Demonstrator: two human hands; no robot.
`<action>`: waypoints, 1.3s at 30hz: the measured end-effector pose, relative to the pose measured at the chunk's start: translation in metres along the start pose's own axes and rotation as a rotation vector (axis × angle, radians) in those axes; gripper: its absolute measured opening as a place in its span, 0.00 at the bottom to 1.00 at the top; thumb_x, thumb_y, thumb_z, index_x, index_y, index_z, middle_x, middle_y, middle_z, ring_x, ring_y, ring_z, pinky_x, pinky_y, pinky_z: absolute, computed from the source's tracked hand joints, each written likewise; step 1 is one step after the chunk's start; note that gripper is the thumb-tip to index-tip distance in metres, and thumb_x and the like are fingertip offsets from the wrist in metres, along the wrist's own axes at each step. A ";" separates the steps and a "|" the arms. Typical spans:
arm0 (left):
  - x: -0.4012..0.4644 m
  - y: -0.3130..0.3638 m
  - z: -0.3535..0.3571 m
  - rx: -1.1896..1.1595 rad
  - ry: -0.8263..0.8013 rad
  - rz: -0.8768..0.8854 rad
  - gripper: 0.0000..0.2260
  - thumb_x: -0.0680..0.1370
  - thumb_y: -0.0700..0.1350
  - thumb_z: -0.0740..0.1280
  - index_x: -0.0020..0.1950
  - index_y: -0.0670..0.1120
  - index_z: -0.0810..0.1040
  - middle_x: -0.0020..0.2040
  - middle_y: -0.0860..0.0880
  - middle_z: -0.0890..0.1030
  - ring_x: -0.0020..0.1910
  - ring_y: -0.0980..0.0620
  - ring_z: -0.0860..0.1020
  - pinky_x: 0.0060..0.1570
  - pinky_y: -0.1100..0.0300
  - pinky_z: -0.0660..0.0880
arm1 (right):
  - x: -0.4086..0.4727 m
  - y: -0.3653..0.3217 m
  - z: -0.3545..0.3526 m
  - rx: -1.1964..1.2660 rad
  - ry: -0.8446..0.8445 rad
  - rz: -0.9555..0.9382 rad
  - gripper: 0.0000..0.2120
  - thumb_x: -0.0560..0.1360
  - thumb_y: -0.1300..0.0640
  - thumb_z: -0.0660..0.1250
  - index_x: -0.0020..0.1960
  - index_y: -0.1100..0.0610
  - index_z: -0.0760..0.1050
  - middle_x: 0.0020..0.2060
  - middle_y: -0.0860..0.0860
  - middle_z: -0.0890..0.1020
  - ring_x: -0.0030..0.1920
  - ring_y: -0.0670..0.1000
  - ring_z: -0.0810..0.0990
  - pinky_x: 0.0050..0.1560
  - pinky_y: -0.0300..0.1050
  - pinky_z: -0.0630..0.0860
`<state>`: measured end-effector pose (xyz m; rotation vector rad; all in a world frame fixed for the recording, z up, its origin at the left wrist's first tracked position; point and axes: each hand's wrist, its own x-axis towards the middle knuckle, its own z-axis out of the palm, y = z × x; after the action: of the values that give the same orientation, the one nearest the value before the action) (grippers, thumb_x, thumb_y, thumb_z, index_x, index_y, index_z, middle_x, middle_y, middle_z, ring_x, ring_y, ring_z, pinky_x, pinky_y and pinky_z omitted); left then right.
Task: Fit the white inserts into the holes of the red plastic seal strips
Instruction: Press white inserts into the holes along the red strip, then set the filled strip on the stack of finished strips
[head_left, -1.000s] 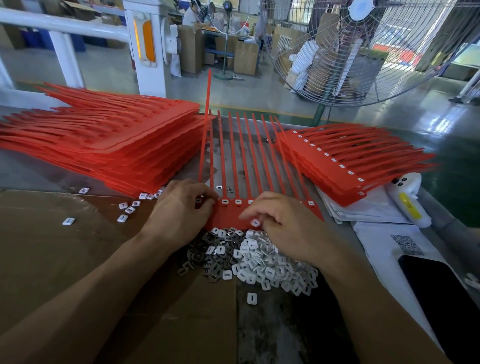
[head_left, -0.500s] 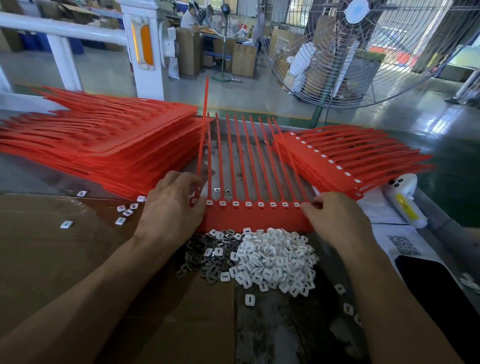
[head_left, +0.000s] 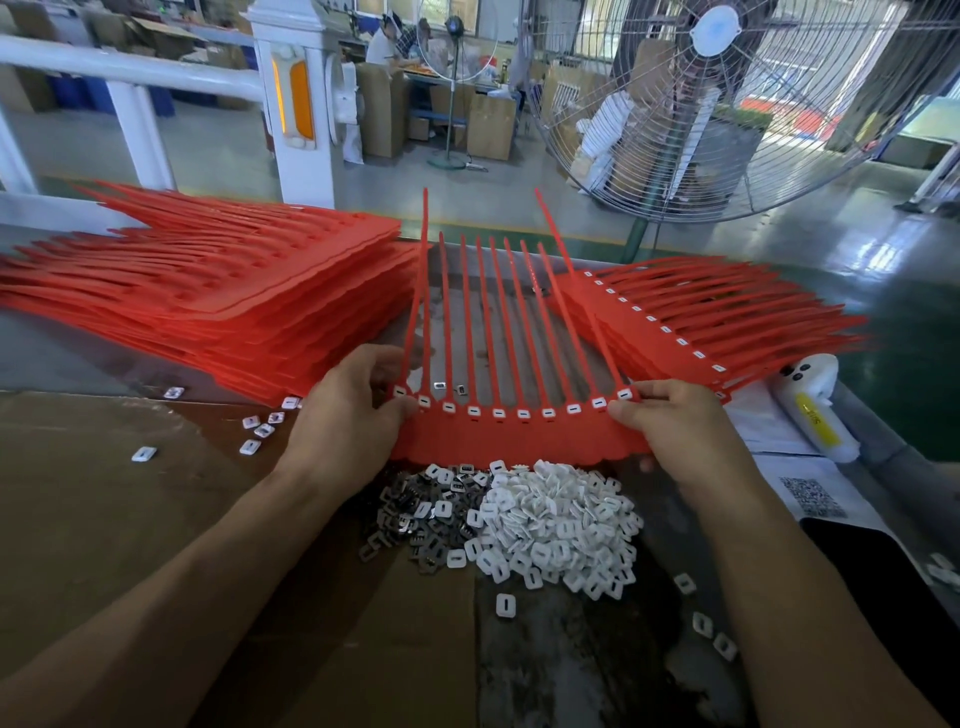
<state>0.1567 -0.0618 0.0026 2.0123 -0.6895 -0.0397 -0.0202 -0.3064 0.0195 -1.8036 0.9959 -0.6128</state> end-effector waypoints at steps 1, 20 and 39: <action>0.000 0.001 0.000 -0.022 0.005 0.004 0.18 0.77 0.43 0.74 0.64 0.58 0.76 0.50 0.61 0.80 0.53 0.58 0.79 0.56 0.53 0.78 | 0.001 0.001 -0.001 0.020 -0.024 0.001 0.08 0.75 0.57 0.76 0.53 0.54 0.82 0.44 0.47 0.87 0.42 0.50 0.86 0.26 0.40 0.74; -0.004 0.008 0.003 -0.342 0.049 0.132 0.16 0.80 0.39 0.70 0.65 0.53 0.77 0.55 0.58 0.84 0.53 0.58 0.83 0.49 0.59 0.83 | 0.004 -0.007 -0.007 0.179 0.035 -0.155 0.05 0.80 0.60 0.69 0.55 0.56 0.82 0.45 0.55 0.86 0.40 0.52 0.81 0.24 0.42 0.75; -0.002 0.007 0.011 -0.253 0.022 0.226 0.17 0.81 0.38 0.68 0.67 0.52 0.77 0.59 0.56 0.82 0.55 0.58 0.80 0.49 0.69 0.76 | 0.033 -0.019 -0.024 0.661 0.354 0.066 0.03 0.81 0.60 0.69 0.54 0.55 0.78 0.48 0.51 0.82 0.38 0.54 0.82 0.35 0.47 0.80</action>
<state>0.1489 -0.0716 0.0019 1.6821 -0.8503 0.0278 -0.0139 -0.3421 0.0462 -1.0961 0.9297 -1.0968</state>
